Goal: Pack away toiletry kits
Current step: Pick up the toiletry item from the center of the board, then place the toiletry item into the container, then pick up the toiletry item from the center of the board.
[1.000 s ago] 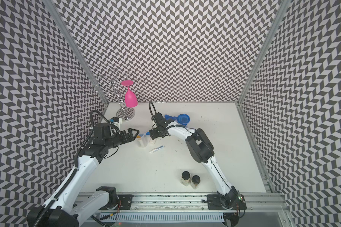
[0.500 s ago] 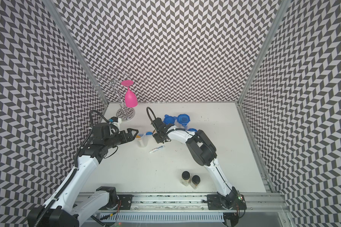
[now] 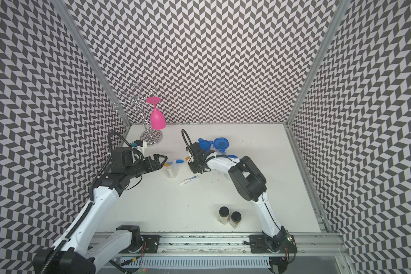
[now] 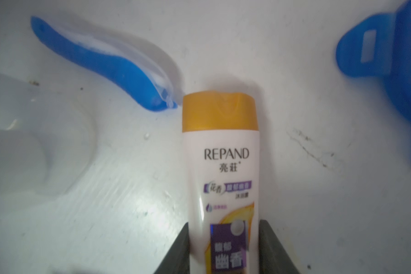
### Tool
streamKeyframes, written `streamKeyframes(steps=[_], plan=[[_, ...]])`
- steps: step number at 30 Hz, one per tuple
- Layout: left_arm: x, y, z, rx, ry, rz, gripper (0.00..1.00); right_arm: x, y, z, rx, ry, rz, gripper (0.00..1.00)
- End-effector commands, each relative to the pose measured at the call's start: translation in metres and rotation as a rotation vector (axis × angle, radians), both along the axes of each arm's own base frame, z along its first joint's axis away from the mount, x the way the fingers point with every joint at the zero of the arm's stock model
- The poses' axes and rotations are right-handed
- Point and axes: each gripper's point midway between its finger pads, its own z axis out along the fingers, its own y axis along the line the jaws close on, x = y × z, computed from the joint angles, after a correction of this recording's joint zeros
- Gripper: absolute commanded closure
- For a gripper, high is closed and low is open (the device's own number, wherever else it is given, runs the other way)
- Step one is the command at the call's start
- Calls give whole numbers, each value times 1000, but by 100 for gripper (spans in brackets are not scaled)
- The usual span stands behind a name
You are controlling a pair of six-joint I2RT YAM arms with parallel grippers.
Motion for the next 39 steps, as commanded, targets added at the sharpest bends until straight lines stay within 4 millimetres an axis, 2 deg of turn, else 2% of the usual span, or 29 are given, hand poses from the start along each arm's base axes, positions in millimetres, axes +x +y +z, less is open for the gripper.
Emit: streamKeyframes(steps=[1,3,6,10,14,18,21,26,31,35,37,39], plan=[[7,-6,32,-38,-57,-35,7,2,-4,52,139,-54,53,86],[14,-9,41,-52,-62,-42,12,-1,0,96,201,-144,117,88],[26,-12,55,-84,-59,-34,15,-10,1,148,269,-246,168,89],[36,-20,73,-164,-60,-47,14,-30,1,189,352,-317,219,91],[36,-48,85,-261,-59,-133,4,-58,16,226,449,-398,310,92],[38,-69,86,-303,-73,-157,0,-72,27,248,515,-461,358,92],[37,-82,91,-319,-95,-176,0,-70,34,250,502,-444,383,93],[29,-99,75,-288,-51,-192,3,-73,43,251,504,-437,398,94],[21,-99,58,-285,-6,-176,23,-80,46,257,506,-464,414,93],[20,-93,54,-279,-12,-138,57,-86,48,257,508,-478,434,92],[19,-90,55,-274,-25,-129,69,-88,50,257,497,-487,441,87],[19,-84,57,-255,-45,-113,86,-91,51,258,487,-498,445,75]])
